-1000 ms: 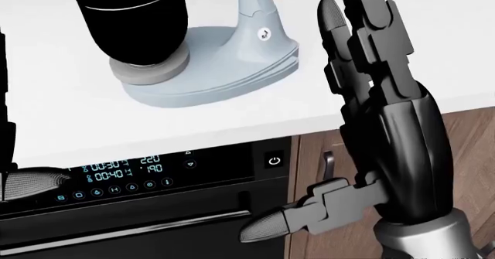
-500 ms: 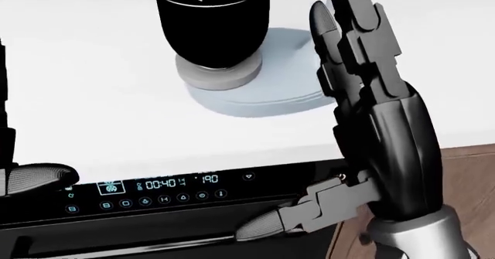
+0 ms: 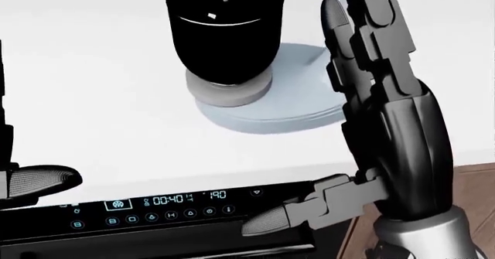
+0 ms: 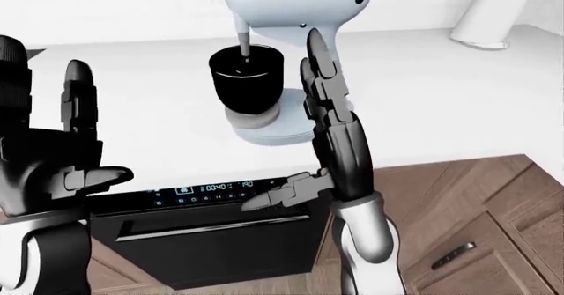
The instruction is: Open the stand mixer head.
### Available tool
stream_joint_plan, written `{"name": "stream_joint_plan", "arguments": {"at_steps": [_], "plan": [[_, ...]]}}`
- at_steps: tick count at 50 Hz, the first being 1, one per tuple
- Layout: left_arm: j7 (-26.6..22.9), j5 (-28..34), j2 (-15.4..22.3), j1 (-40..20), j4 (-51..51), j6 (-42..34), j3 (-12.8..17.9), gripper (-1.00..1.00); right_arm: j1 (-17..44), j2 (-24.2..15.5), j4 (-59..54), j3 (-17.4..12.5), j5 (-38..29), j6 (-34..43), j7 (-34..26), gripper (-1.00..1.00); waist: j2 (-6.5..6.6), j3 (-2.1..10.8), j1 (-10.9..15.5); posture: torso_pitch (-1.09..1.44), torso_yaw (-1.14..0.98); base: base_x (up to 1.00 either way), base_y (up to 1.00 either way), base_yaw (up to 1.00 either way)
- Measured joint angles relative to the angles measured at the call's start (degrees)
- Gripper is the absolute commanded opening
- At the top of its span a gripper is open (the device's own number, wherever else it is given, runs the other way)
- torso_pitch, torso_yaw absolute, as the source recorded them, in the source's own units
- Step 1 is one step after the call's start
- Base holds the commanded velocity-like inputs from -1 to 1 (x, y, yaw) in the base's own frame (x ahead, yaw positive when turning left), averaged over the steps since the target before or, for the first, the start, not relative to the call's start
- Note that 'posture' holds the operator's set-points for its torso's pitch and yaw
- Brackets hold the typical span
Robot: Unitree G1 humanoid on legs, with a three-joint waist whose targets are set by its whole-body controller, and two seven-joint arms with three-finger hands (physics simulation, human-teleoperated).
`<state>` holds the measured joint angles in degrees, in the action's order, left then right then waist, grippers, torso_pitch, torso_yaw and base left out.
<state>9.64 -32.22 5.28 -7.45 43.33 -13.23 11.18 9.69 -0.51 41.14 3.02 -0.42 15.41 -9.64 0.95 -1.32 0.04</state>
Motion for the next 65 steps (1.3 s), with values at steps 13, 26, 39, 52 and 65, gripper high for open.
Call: {"name": "stream_joint_plan", "arguments": {"at_steps": [13, 26, 39, 52, 65], "plan": [[-0.7, 0.9, -0.3, -0.1, 0.0, -0.3, -0.7, 1.00, 0.2, -0.2, -0.5, -0.7, 0.3, -0.4, 0.2, 1.00, -0.29, 4.51, 0.4, -0.14, 0.00, 0.00, 0.00, 0.00], [-0.7, 0.6, -0.3, 0.0, -0.1, 0.0, -0.3, 1.00, -0.3, -0.3, -0.8, -0.6, 0.2, -0.9, 0.3, 1.00, 0.28, 11.76, -0.3, -0.26, 0.00, 0.00, 0.00, 0.00], [0.0, 0.9, -0.3, 0.0, -0.4, 1.0, -0.1, 1.00, -0.3, -1.9, -0.2, -4.2, 1.8, 4.4, 0.2, 1.00, 0.57, 13.33, -0.3, -0.26, 0.00, 0.00, 0.00, 0.00], [0.2, 0.3, -0.2, 0.1, 0.4, 0.7, 0.0, 1.00, 0.9, -3.0, 3.9, -8.7, 15.5, 20.6, 1.5, 1.00, 0.56, 13.74, -0.3, -0.26, 0.00, 0.00, 0.00, 0.00], [0.1, -0.5, 0.0, 0.3, 0.9, 0.5, 0.4, 1.00, -0.8, -3.7, 1.4, -8.7, 20.4, 21.0, 4.4, 1.00, 0.14, 14.15, 0.0, -0.26, 0.00, 0.00, 0.00, 0.00]]}}
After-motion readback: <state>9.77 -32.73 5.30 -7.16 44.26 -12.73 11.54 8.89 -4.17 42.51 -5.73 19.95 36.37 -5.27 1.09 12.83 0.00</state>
